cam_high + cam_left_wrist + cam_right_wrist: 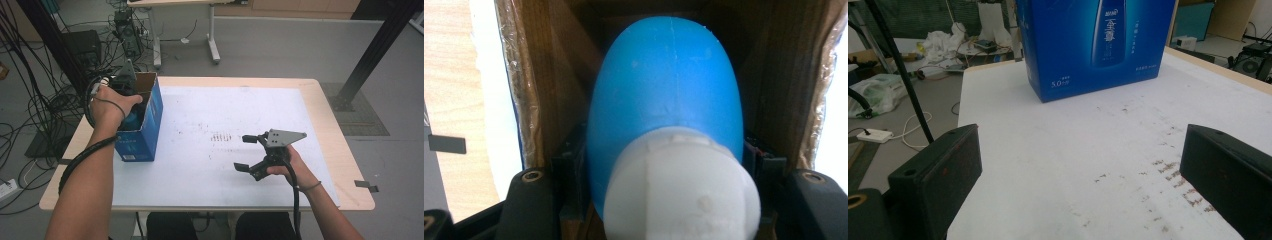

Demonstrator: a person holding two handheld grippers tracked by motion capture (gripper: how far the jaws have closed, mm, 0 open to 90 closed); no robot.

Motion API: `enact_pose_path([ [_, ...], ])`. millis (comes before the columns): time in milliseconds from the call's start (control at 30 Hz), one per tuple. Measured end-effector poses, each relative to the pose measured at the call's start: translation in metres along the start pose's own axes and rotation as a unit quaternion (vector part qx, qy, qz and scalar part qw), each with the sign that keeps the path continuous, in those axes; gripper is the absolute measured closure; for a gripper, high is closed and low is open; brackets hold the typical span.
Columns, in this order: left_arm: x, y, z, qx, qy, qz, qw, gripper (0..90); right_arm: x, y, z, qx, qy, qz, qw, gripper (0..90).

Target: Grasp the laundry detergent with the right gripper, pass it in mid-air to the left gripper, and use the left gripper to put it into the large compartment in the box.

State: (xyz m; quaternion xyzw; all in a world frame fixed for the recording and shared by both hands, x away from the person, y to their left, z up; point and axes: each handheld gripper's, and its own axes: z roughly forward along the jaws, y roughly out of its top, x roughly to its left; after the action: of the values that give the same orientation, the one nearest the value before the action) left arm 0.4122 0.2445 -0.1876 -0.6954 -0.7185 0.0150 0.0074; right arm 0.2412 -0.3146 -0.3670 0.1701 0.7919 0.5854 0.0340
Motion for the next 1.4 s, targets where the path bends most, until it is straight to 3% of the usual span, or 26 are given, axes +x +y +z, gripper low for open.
enact_pose_path([
  [1400, 0.0032, -0.0008, -0.0003, 0.001, -0.004, -0.005, 1.0, 37.6, 0.0003, 0.0019, 0.0015, 0.0, 0.001, -0.002, 1.0, 3.4],
])
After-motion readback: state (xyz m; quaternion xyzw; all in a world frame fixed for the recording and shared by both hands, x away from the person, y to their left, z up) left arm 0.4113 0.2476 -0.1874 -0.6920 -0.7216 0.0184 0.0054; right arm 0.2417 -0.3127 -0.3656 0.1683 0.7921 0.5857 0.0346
